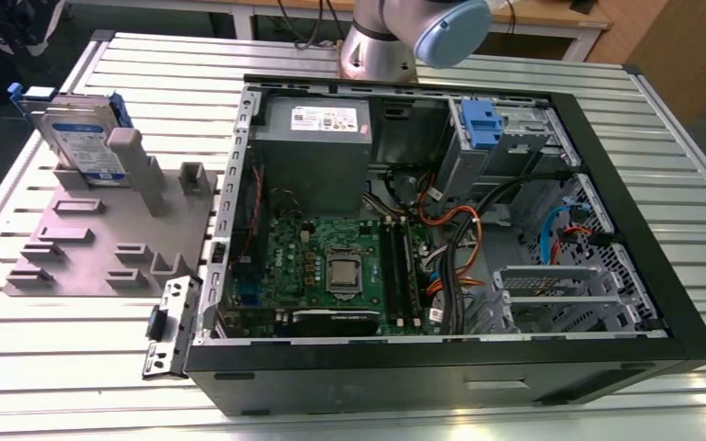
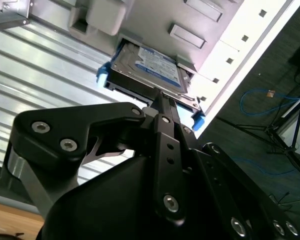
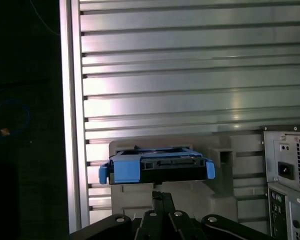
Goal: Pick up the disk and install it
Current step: 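Reach for the disk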
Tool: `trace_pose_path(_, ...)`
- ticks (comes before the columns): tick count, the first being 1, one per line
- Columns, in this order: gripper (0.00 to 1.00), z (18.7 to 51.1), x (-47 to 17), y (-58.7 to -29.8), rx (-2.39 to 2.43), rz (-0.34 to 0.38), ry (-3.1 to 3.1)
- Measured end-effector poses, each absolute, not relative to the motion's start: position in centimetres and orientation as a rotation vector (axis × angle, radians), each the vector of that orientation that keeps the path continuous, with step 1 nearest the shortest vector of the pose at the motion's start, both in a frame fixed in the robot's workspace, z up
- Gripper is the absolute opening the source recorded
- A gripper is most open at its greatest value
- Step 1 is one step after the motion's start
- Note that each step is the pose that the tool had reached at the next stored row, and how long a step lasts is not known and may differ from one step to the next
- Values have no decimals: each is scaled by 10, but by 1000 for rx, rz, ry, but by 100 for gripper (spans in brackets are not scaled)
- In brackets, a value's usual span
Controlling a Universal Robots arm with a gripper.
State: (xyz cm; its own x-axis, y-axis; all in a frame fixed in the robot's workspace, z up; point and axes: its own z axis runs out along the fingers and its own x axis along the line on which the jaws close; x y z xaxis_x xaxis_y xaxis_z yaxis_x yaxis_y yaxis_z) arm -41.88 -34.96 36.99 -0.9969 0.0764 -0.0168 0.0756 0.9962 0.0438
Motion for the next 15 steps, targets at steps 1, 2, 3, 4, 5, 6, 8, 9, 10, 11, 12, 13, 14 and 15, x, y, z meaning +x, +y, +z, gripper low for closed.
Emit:
trace_pose_path(1,11,369,-422,-349,119,67,3120)
trace_pose_path(2,11,368,-425,-348,119,67,3120)
trace_pose_path(3,11,368,-428,-347,119,67,3120)
trace_pose_path(4,11,367,-432,-346,119,67,3120)
trace_pose_path(5,11,366,-435,-345,119,68,3120)
trace_pose_path(6,11,366,-438,-344,119,67,3121)
trace_pose_path(8,11,365,-443,-344,119,67,3121)
trace_pose_path(9,11,365,-444,-344,119,67,3121)
trace_pose_path(10,11,365,-444,-344,119,67,3121)
trace_pose_path(11,11,365,-444,-344,119,67,3121)
trace_pose_path(12,11,365,-444,-344,119,67,3121)
trace_pose_path(13,11,365,-445,-344,119,67,3121)
trace_pose_path(14,11,365,-445,-344,119,67,3121)
trace_pose_path(15,11,365,-445,-344,119,67,3121)
